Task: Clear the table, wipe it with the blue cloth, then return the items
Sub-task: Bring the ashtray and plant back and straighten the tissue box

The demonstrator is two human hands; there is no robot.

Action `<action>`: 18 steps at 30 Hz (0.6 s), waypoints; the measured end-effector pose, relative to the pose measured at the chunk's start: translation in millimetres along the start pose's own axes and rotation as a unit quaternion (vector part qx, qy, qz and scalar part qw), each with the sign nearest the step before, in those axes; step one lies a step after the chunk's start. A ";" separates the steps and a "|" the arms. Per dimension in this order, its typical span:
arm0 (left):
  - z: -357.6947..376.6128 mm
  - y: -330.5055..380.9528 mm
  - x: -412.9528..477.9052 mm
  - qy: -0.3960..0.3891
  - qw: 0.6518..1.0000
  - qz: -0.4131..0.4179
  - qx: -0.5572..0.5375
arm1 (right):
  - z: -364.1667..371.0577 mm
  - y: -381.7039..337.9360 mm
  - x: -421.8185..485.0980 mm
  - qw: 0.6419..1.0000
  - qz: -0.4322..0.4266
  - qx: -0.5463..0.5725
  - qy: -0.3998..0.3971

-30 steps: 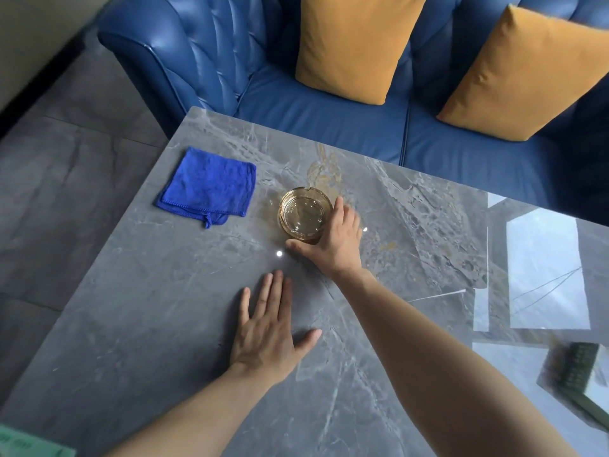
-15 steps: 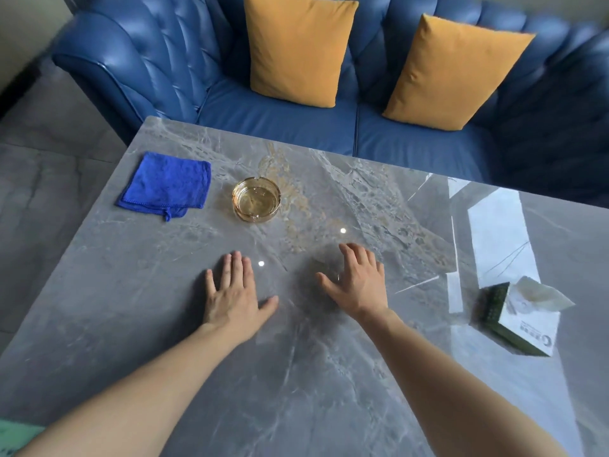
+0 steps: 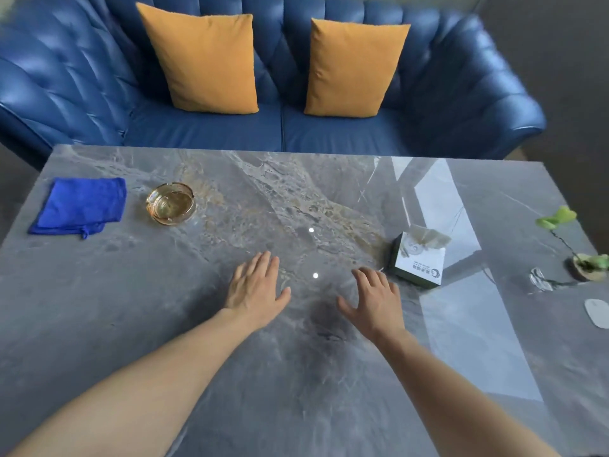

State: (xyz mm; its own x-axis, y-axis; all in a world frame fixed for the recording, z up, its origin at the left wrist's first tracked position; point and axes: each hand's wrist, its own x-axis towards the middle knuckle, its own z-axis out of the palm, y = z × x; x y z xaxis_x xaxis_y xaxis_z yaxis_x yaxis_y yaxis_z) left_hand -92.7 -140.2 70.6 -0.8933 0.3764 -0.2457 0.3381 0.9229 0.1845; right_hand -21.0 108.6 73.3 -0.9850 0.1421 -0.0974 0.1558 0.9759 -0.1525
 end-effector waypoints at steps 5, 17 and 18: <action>5.1 76.3 5.4 -0.008 0.999 0.053 0.010 | -12.9 67.5 -38.0 0.998 0.055 0.000 0.008; 22.8 247.9 12.4 -0.038 0.988 0.150 0.029 | -38.8 220.8 -109.0 0.985 0.171 0.008 0.036; 24.6 260.6 13.0 -0.037 0.986 0.158 0.029 | -40.0 232.0 -113.4 0.983 0.180 0.010 0.037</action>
State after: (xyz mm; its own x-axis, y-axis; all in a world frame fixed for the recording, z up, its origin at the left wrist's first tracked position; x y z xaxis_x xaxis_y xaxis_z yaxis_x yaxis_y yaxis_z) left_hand -8.9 107.1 92.1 -0.7177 0.6482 -0.2544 0.6138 0.7614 0.2087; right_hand 123.9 325.5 88.3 -0.8680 0.4905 -0.0771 0.4965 0.8564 -0.1414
